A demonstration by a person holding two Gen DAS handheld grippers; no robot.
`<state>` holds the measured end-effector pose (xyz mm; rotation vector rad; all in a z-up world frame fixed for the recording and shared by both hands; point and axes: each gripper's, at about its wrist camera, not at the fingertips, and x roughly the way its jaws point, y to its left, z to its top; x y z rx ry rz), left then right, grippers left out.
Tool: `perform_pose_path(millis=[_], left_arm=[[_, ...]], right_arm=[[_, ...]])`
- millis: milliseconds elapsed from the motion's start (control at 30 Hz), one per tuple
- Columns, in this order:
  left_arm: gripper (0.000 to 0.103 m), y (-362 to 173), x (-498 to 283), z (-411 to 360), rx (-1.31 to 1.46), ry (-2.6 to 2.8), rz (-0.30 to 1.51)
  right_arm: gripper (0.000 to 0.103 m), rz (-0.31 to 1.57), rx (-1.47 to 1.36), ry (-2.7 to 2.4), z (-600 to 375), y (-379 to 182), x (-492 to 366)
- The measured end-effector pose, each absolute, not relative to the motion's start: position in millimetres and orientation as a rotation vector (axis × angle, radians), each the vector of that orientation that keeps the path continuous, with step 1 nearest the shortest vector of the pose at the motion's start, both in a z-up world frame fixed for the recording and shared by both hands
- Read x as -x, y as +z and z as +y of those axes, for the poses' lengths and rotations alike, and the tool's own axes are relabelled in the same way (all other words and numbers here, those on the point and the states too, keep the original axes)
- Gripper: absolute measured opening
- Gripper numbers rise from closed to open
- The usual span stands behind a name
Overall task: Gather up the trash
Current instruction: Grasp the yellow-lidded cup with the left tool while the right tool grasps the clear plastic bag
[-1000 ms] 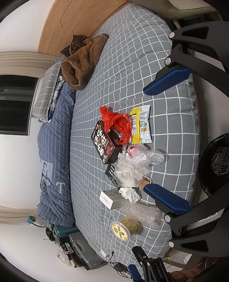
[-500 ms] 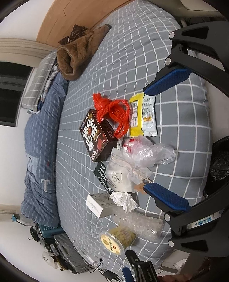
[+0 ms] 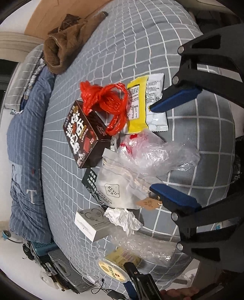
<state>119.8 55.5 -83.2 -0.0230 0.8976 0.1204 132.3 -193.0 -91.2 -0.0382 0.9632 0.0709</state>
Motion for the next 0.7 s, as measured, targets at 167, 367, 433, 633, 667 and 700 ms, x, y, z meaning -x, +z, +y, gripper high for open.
perform_pose_path(millis=[167,367,433,633,667,700], left_arm=[[0.087,-87.8,-131.1,54.1,0.031,0.120,0.901],[0.072,-94.0,-136.8,52.9,0.044,0.101,0.910],[0.072,-94.4,-136.4,53.2,0.043,0.100,0.906],[0.072,-90.0,-133.2,54.6,0.049,0.102,0.894],[0.072,-88.9,-132.4,54.0,0.048,0.103,0.890],[0.072,-87.9,-131.5,53.8,0.046,0.105,0.888]], right_arm=[[0.062,0.995,0.012,0.089,-194.1,-100.0,-137.1],[0.045,1.030,-0.004,0.114,-193.0,-109.1,-140.5],[0.037,1.041,-0.013,0.128,-192.0,-111.5,-140.8],[0.029,1.041,-0.027,0.129,-193.8,-112.1,-140.0],[0.029,1.039,-0.027,0.127,-194.0,-111.6,-139.3],[0.028,1.037,-0.025,0.126,-193.8,-111.2,-139.3]])
